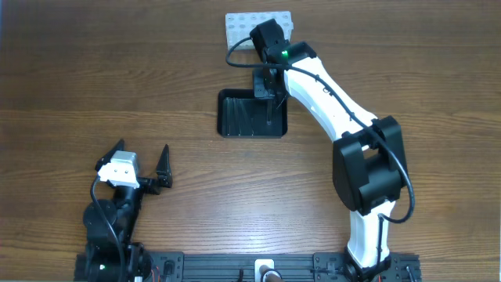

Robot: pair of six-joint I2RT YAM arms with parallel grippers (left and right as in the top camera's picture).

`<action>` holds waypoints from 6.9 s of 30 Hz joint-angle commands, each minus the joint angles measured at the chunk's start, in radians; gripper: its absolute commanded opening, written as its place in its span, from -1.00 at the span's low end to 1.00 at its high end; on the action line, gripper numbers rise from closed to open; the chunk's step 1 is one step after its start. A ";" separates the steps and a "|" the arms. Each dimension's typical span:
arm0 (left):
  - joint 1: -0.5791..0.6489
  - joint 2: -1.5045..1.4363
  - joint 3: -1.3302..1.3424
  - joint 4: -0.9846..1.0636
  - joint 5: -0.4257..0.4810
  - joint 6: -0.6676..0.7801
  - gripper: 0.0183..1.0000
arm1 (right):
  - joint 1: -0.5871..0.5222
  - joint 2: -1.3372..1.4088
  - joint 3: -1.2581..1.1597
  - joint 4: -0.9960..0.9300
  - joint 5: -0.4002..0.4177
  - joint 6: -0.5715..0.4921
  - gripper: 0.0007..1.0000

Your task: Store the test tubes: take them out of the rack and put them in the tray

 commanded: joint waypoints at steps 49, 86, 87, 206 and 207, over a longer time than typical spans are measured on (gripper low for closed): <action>0.005 -0.008 -0.004 -0.002 0.013 -0.011 1.00 | -0.083 -0.304 -0.006 0.206 0.075 -0.251 0.26; 0.005 -0.008 -0.004 -0.002 0.013 -0.011 0.98 | -0.581 -1.899 -1.397 0.687 0.063 -0.353 0.98; 0.005 -0.008 -0.004 -0.002 0.013 -0.011 1.00 | -0.581 -1.922 -1.420 0.681 0.061 -0.353 0.99; 0.005 -0.008 -0.004 -0.002 0.013 -0.011 1.00 | -0.576 -2.077 -1.690 0.821 0.090 -0.422 0.98; 0.005 -0.008 -0.004 -0.002 0.013 -0.011 1.00 | -0.576 -2.077 -1.690 0.821 0.090 -0.422 0.98</action>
